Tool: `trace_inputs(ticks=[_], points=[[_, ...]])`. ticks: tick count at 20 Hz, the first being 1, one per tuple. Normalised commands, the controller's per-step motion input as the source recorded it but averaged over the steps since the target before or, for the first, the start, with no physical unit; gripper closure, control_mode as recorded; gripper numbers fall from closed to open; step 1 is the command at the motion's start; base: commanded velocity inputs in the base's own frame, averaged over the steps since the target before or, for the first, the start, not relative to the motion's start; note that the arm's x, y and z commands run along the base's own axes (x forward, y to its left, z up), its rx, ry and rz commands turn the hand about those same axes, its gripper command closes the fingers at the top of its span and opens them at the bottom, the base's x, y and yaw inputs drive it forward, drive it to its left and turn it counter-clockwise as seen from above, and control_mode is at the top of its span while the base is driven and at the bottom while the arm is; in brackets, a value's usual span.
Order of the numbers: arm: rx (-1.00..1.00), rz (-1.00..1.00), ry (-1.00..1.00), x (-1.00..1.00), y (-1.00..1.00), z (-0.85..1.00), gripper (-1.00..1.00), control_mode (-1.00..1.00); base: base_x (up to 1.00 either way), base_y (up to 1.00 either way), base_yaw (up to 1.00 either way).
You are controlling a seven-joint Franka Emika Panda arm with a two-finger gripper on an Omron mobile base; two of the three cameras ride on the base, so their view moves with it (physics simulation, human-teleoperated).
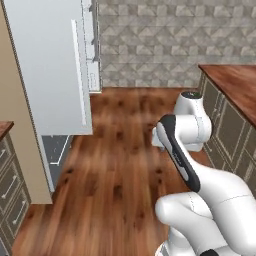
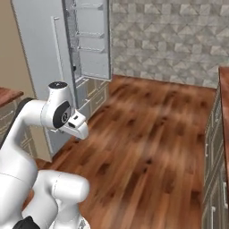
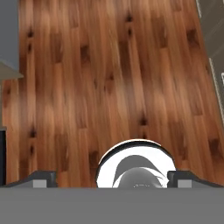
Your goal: Take the cheese, fish, and avocado from the fridge and place them on the plate on the dining counter to create an appetizer plate.
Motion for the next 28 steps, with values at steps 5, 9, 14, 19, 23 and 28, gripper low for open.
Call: trace_inputs(ticks=[5, 9, 14, 19, 23, 28], points=[[0.00, 0.00, 0.00, 0.00, 0.00, 0.00, -1.00, 1.00, 1.00, -0.02, 0.23], [0.00, 0.00, 0.00, 0.00, 0.00, 0.00, -1.00, 1.00, 1.00, -0.11, 0.30], [0.00, 0.00, 0.00, 0.00, 0.00, 0.00, -1.00, 1.00, 1.00, -0.18, 0.38], [0.00, 0.00, 0.00, 0.00, 0.00, 0.00, -1.00, 1.00, 1.00, -0.27, 0.47], [0.00, 0.00, 0.00, 0.00, 0.00, 0.00, -1.00, 1.00, 1.00, -0.30, 0.56], [0.00, 0.00, 0.00, 0.00, 0.00, 0.00, -1.00, 1.00, 0.90, -0.31, 0.65]])
